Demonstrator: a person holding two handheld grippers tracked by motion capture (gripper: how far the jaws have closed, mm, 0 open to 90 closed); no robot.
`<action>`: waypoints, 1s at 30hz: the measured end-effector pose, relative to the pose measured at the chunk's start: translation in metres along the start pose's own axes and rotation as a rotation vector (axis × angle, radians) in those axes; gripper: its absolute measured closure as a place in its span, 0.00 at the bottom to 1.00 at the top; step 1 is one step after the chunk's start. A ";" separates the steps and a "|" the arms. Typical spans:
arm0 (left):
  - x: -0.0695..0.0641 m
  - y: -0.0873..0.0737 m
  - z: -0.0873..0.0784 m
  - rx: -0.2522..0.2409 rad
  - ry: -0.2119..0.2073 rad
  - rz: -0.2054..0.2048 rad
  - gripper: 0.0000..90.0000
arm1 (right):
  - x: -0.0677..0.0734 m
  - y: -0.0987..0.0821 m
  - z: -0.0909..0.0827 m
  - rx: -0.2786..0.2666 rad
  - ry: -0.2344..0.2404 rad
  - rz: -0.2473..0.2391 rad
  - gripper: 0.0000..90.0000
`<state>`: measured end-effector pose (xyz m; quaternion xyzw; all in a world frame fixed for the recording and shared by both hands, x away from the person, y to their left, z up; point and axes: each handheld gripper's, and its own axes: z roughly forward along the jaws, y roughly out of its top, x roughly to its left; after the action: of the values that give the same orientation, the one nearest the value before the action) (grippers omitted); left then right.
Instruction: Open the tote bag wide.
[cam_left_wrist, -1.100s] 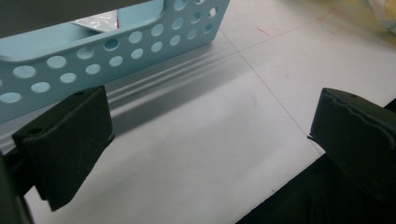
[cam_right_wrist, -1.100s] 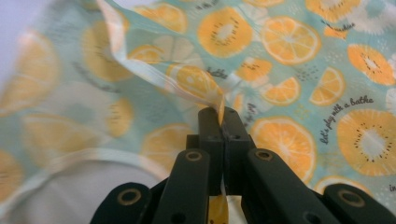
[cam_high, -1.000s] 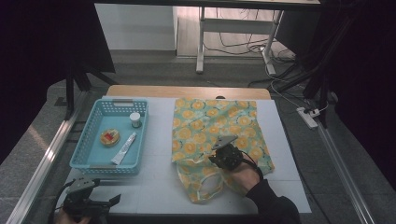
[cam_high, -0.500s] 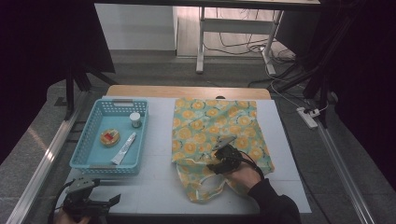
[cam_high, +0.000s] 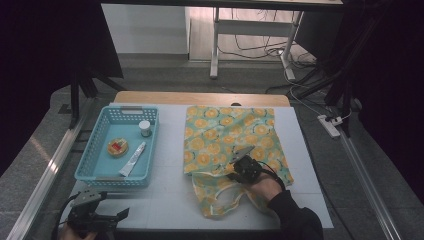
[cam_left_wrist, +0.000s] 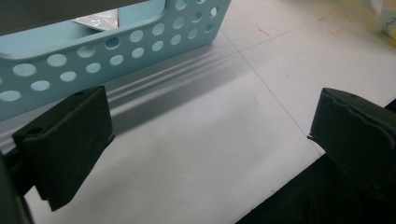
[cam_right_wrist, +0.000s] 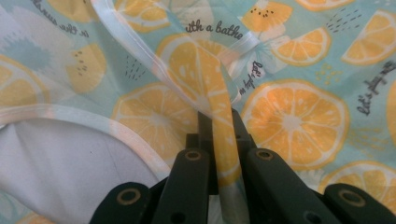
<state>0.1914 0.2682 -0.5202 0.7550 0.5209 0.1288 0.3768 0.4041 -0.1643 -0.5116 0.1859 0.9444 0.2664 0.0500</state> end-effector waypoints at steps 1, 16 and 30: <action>0.000 0.000 0.000 0.001 -0.001 0.001 0.00 | -0.001 0.000 0.000 -0.001 0.007 0.011 1.00; 0.001 0.000 0.000 -0.004 -0.006 -0.009 0.00 | -0.011 0.023 -0.025 -0.108 0.043 0.082 1.00; 0.002 0.000 -0.001 -0.005 -0.009 -0.011 0.00 | -0.017 0.059 -0.048 -0.152 -0.005 0.021 1.00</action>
<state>0.1916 0.2699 -0.5204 0.7518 0.5232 0.1247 0.3816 0.4296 -0.1473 -0.4396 0.1924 0.9194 0.3371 0.0636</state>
